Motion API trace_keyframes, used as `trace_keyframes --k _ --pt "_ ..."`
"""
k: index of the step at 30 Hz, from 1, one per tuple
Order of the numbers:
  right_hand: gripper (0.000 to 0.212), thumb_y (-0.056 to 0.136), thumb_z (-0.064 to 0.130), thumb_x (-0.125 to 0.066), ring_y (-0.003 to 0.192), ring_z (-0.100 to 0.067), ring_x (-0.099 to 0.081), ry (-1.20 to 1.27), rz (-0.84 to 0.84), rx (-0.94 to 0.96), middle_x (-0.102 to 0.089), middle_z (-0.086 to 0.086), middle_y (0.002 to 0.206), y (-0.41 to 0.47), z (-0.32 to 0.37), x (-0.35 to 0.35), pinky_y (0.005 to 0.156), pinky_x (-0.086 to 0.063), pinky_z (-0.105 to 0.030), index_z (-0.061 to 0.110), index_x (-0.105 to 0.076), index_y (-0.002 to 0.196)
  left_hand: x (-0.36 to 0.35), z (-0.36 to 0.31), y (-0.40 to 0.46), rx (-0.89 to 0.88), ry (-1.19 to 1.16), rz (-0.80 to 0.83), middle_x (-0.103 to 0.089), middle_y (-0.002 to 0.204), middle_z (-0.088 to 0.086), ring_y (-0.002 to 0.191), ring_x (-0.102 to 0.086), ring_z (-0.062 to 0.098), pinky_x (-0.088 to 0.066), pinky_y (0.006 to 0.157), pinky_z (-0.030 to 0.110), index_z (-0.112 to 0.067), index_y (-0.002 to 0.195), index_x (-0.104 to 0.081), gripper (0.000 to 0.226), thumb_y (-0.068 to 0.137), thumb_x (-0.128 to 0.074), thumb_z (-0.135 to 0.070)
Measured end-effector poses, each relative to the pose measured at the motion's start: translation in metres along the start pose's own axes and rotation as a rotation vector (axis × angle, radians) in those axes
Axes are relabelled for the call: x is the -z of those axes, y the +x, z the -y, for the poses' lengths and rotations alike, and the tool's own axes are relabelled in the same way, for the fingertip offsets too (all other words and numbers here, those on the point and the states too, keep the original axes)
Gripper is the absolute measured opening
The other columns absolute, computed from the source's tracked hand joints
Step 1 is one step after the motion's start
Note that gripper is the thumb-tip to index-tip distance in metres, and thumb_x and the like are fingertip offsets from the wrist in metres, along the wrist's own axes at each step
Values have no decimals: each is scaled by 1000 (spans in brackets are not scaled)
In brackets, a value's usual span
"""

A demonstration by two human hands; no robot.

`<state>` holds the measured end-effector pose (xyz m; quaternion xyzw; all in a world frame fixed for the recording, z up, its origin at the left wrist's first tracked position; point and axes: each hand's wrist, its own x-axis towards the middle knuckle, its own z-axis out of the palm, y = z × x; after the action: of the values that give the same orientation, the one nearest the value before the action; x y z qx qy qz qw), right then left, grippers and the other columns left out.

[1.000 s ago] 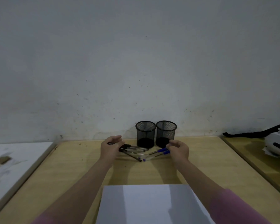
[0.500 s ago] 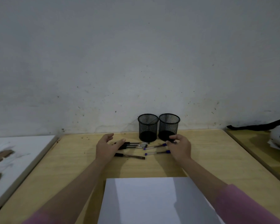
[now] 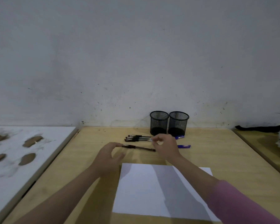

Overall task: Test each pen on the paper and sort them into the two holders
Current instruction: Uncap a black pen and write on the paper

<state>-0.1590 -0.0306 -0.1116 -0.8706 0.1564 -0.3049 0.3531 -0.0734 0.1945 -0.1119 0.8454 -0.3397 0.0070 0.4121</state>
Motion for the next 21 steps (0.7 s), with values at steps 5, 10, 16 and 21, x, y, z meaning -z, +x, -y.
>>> trace_keyframes --k 5,10,16,21 --pt "20 81 17 -67 96 -14 -60 -147 168 -21 -72 3 101 -1 10 -20 84 -50 -29 17 -72 100 6 22 -15 20 350 198 -38 147 3 135 -34 19 -27 112 37 -17 137 -37 81 73 -26 -65" --pt "20 82 20 -66 94 -13 -61 -279 238 -40 -69 2 105 4 11 -29 84 -52 -30 24 -72 101 0 32 -12 0 423 170 -33 150 0 136 -31 18 -26 113 43 -20 138 -37 86 69 -13 -65" --pt "15 85 18 -64 100 -13 -55 -304 234 -24 -71 5 99 8 14 -28 92 -47 -36 23 -74 95 0 32 -12 29 380 155 -37 147 -1 134 -34 18 -29 112 42 -22 137 -37 76 74 -23 -63" --pt "13 85 16 -65 92 -13 -50 -203 228 64 -70 7 94 5 17 -18 81 -44 -30 22 -74 92 4 22 -9 -9 141 -31 -47 137 -8 127 -41 13 -34 105 30 -28 137 -38 58 84 -62 -31"
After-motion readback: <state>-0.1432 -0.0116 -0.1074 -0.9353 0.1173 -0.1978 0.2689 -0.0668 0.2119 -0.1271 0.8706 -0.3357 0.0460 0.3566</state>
